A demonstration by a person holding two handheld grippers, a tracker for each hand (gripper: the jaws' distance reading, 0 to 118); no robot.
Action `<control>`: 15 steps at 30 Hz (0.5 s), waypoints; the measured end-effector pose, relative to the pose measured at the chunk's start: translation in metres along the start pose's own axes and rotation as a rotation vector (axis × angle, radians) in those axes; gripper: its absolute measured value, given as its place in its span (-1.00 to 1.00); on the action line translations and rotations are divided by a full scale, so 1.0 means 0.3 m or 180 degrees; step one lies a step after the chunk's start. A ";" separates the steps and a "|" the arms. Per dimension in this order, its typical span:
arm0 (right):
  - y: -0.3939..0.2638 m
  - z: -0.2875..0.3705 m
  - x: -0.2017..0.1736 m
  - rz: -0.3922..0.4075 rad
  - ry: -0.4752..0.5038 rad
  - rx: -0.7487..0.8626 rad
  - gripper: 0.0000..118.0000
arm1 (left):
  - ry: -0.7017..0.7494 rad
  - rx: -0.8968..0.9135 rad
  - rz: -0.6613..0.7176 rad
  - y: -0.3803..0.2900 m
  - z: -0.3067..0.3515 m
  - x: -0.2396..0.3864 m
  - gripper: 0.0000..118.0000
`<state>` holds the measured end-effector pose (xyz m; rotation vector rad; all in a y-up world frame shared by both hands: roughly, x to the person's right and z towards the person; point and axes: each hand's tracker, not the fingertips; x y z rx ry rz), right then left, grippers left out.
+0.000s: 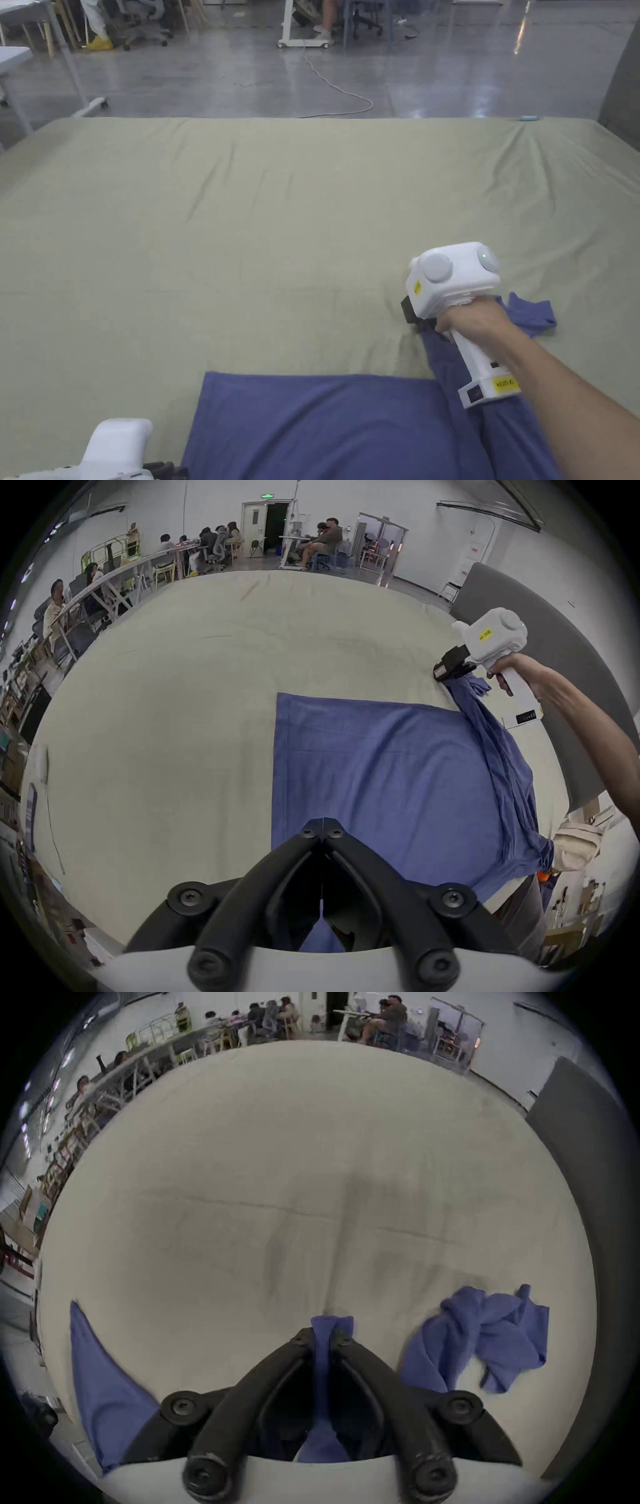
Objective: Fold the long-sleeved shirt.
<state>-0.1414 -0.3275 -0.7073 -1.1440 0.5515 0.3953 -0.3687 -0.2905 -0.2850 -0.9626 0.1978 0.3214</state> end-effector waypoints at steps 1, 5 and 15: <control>-0.023 0.057 -0.015 0.0034 0.0016 0.0072 -0.96 | 0.0004 0.0004 -0.0008 0.005 -0.003 0.003 -1.00; -0.177 0.345 -0.033 0.0311 0.0222 0.0337 -0.96 | -0.0056 0.0046 -0.0060 0.019 -0.002 0.036 -1.00; -0.903 0.530 -0.047 0.0422 0.0941 -0.0311 -0.96 | -0.0190 0.0173 -0.0094 -0.006 -0.001 0.092 -1.00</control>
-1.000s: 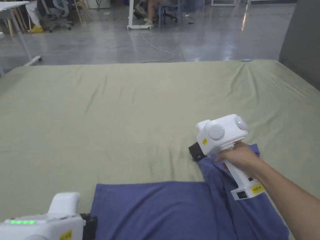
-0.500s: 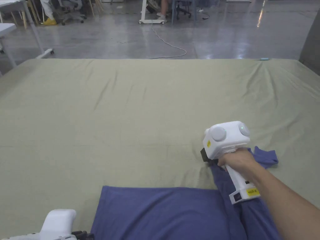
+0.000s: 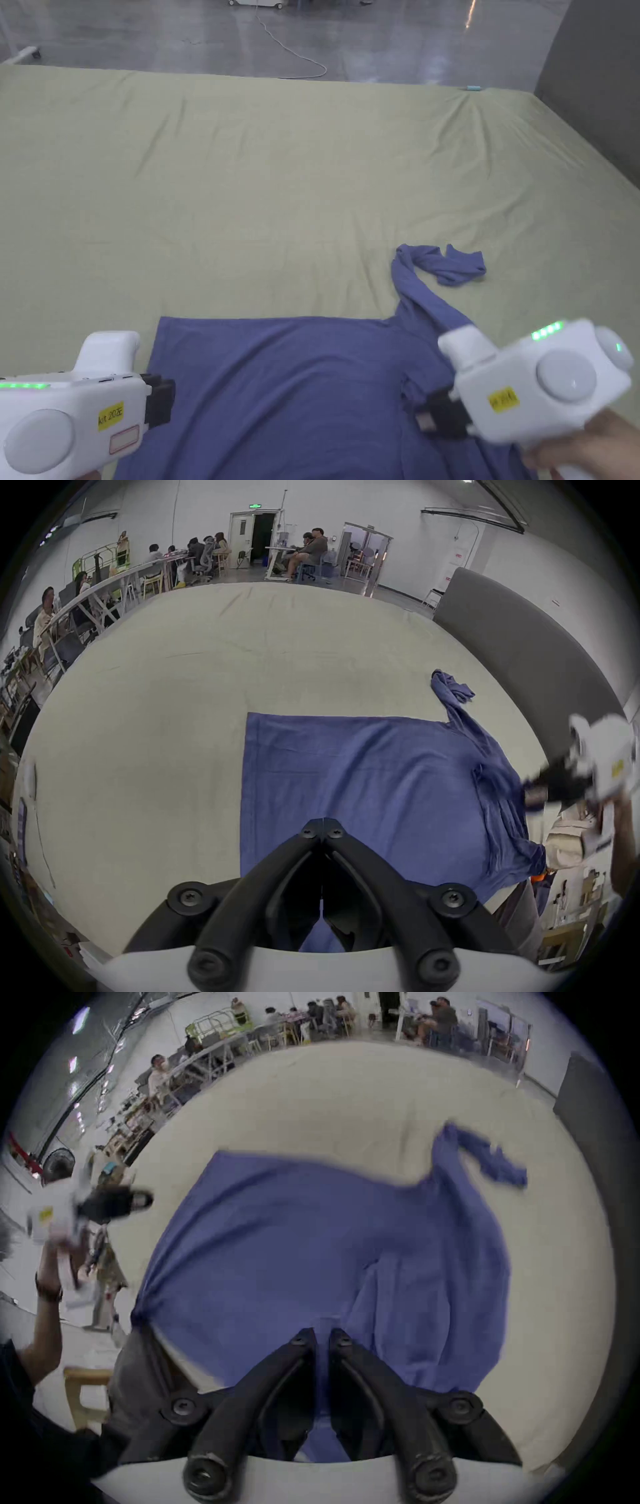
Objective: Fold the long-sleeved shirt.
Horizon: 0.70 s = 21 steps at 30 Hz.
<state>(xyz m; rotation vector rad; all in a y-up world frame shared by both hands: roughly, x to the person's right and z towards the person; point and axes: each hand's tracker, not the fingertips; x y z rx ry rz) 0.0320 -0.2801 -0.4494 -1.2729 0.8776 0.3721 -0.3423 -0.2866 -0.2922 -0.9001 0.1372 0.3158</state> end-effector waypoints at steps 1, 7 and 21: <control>-0.058 -0.033 -0.013 -0.0061 0.0046 -0.0070 -0.96 | -0.0029 -0.0005 0.0015 -0.005 0.013 0.011 -1.00; -0.154 -0.124 -0.041 -0.0195 -0.0171 -0.0147 -0.81 | -0.0073 -0.0006 0.0025 -0.029 0.049 0.032 -1.00; 0.345 -0.025 0.422 -0.0869 -0.1310 0.0186 0.50 | -0.0127 -0.0018 0.0039 -0.015 0.046 0.069 -1.00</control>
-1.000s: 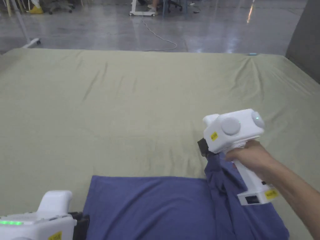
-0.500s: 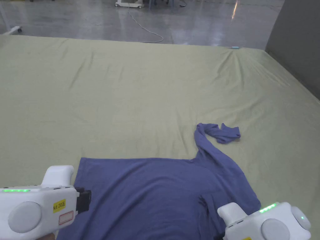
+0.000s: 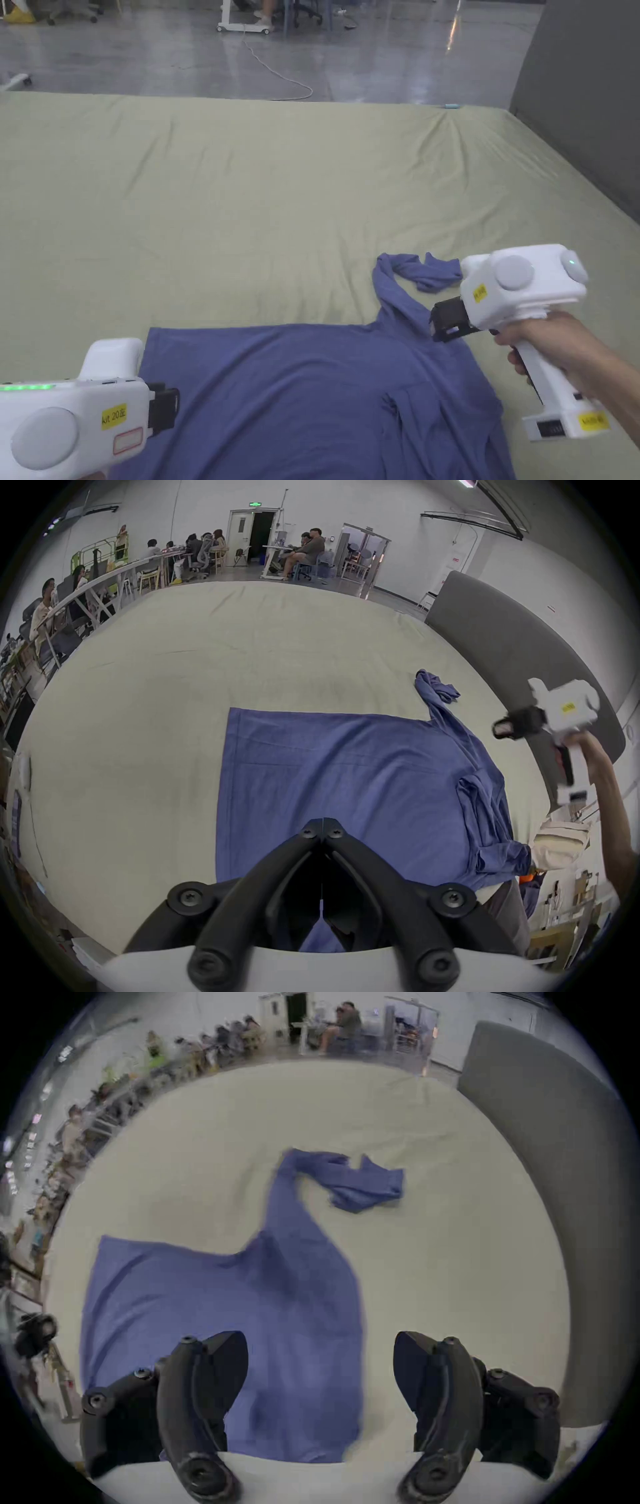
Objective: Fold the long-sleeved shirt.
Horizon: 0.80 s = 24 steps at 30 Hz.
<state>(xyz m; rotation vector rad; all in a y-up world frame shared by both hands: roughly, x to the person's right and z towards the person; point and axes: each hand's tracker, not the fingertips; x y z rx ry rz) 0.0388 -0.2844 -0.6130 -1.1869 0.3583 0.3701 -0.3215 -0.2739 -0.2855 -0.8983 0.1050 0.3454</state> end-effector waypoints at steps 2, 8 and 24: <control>0.040 -0.077 0.008 0.0097 -0.0108 -0.0141 0.50 | 0.0002 -0.0014 -0.0040 0.005 -0.006 0.012 -1.00; 0.066 -0.241 0.023 -0.0134 -0.0076 -0.0484 0.05 | 0.0014 -0.0045 -0.0010 0.034 -0.038 0.014 -1.00; 0.040 -0.260 -0.054 -0.0033 0.0027 -0.0461 -0.98 | 0.0832 -0.0299 0.0200 0.374 -0.475 -0.210 0.97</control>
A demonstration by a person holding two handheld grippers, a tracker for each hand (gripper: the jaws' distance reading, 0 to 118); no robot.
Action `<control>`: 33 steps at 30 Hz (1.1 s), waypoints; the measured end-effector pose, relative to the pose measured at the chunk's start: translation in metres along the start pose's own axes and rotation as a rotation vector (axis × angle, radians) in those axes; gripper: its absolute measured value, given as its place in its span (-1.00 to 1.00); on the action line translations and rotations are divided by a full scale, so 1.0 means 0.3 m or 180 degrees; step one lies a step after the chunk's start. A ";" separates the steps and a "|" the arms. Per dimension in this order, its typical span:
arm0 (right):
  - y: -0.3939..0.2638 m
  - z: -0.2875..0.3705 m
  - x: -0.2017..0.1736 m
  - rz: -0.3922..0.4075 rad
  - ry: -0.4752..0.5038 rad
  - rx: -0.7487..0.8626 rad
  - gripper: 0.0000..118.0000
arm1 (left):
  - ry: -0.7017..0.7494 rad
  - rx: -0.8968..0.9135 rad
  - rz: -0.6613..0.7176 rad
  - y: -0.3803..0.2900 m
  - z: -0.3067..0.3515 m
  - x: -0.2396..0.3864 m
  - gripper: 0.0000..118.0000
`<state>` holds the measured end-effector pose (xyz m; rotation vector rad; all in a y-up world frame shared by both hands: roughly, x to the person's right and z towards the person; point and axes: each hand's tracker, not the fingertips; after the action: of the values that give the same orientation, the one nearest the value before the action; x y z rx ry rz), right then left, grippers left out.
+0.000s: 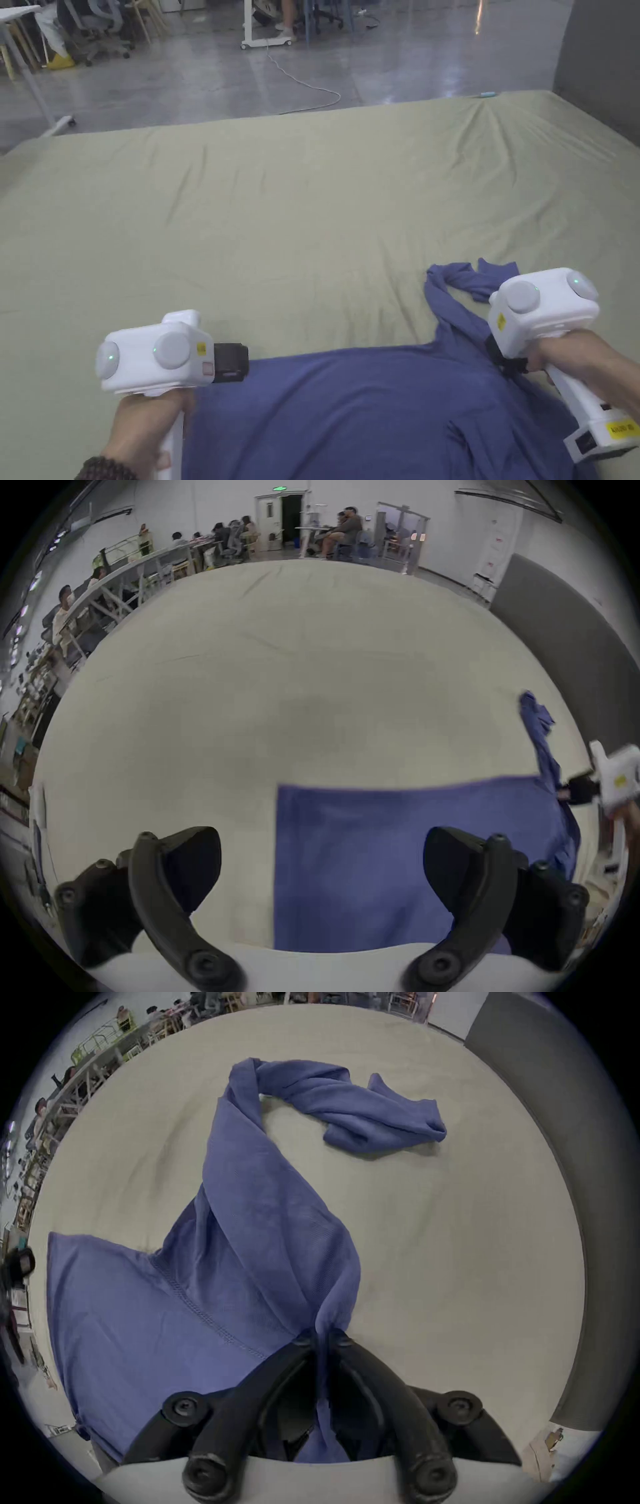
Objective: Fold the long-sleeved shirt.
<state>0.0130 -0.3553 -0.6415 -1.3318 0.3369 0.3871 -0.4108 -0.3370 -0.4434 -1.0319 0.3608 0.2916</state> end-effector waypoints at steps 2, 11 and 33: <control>-0.030 0.034 -0.044 0.0028 -0.0042 0.0010 -0.98 | 0.0038 -0.0172 0.0021 0.036 -0.066 -0.016 0.97; 0.015 -0.001 -0.020 0.0098 -0.0069 -0.0065 -0.98 | 0.0318 -0.0428 -0.0275 0.032 -0.133 0.064 0.43; 0.383 0.876 0.101 -0.0039 -0.0077 0.1464 -0.98 | -0.0165 0.1052 -0.0288 0.550 0.771 0.096 -1.00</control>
<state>-0.0082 -0.0738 -0.7006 -0.8782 0.3715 0.2928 -0.4153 -0.0534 -0.4768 -0.7124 0.3025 0.1696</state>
